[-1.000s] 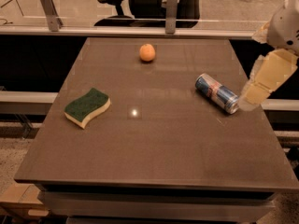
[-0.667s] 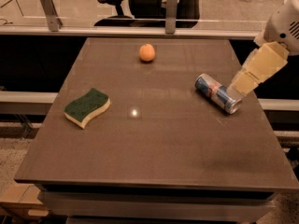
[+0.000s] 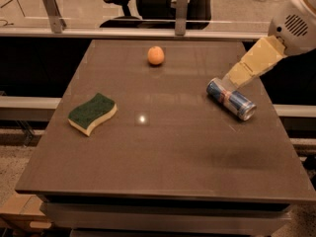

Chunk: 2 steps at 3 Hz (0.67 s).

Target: Move redbull can near sponge

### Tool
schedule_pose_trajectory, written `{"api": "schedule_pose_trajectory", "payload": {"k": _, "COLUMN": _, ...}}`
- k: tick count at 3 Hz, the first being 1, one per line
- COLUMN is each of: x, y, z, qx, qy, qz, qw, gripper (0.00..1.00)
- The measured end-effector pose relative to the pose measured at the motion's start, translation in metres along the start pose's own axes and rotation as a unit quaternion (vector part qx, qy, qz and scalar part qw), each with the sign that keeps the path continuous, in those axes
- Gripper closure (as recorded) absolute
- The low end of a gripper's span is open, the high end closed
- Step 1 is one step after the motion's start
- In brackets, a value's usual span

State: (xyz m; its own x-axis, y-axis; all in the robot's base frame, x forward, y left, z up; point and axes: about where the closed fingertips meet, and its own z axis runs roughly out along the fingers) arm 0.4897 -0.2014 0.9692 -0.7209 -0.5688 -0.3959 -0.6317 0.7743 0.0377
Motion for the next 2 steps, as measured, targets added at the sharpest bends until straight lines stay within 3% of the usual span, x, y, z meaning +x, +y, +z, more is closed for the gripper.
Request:
{"api": "schedule_pose_trajectory", "payload": {"k": 1, "x": 0.000, "y": -0.011, "z": 0.018, "qx": 0.020, "qy": 0.051, "qz": 0.042, "qw": 0.9976, "gripper": 0.00}}
{"api": "schedule_pose_trajectory", "payload": {"k": 2, "x": 0.000, "y": -0.025, "z": 0.039, "qx": 0.033, "qy": 0.095, "qz": 0.065, "qw": 0.9928, "gripper": 0.00}}
